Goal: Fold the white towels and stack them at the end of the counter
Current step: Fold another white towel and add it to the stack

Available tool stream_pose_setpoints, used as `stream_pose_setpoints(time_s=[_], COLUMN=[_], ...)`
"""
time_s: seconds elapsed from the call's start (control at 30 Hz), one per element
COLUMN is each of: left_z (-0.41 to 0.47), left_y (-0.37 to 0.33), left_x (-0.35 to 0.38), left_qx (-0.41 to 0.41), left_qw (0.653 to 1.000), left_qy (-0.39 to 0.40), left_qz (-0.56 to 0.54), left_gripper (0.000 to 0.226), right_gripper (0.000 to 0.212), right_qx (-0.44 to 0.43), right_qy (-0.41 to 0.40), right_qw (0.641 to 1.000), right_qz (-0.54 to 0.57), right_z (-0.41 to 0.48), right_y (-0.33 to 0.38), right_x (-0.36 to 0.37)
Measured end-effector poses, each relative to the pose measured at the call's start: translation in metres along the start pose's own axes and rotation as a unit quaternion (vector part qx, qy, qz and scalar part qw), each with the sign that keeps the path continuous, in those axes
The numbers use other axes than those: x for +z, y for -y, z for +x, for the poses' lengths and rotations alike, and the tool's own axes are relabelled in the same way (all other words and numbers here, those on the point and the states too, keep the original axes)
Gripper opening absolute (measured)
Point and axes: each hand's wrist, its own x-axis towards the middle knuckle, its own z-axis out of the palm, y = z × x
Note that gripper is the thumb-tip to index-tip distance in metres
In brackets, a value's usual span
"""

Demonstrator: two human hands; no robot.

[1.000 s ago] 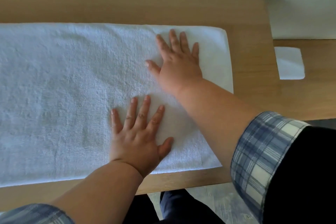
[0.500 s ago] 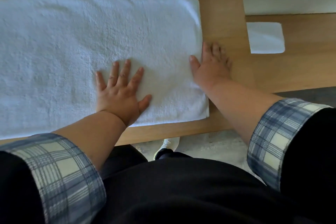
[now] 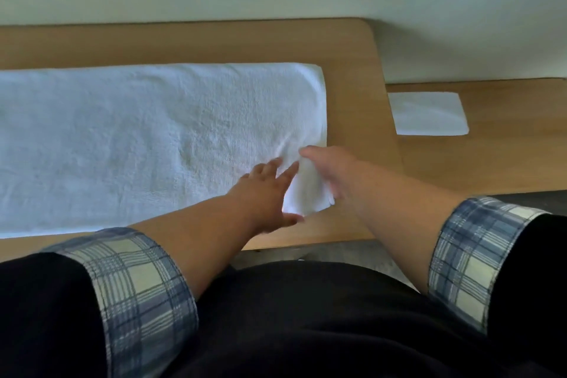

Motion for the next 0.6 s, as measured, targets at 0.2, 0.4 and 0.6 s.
stream_pose_setpoints(time_s=[0.2, 0.4, 0.6], left_z=[-0.009, -0.013, -0.037], left_y=[-0.027, -0.013, 0.008], left_x=[-0.012, -0.049, -0.086], left_qx=[-0.024, -0.087, -0.116], left_qw=[0.99, 0.987, 0.976], left_qy=[-0.127, -0.132, -0.183], left_qz=[-0.061, 0.004, -0.006], left_gripper=[0.108, 0.072, 0.06], right_gripper=[0.023, 0.025, 0.016], right_qx=[0.014, -0.037, -0.084], right_qy=[0.064, 0.115, 0.081], right_qw=[0.993, 0.979, 0.973], right_qz=[0.101, 0.163, 0.199], right_z=[-0.01, -0.019, -0.009], right_y=[0.013, 0.025, 0.067], right_x=[0.003, 0.008, 0.017])
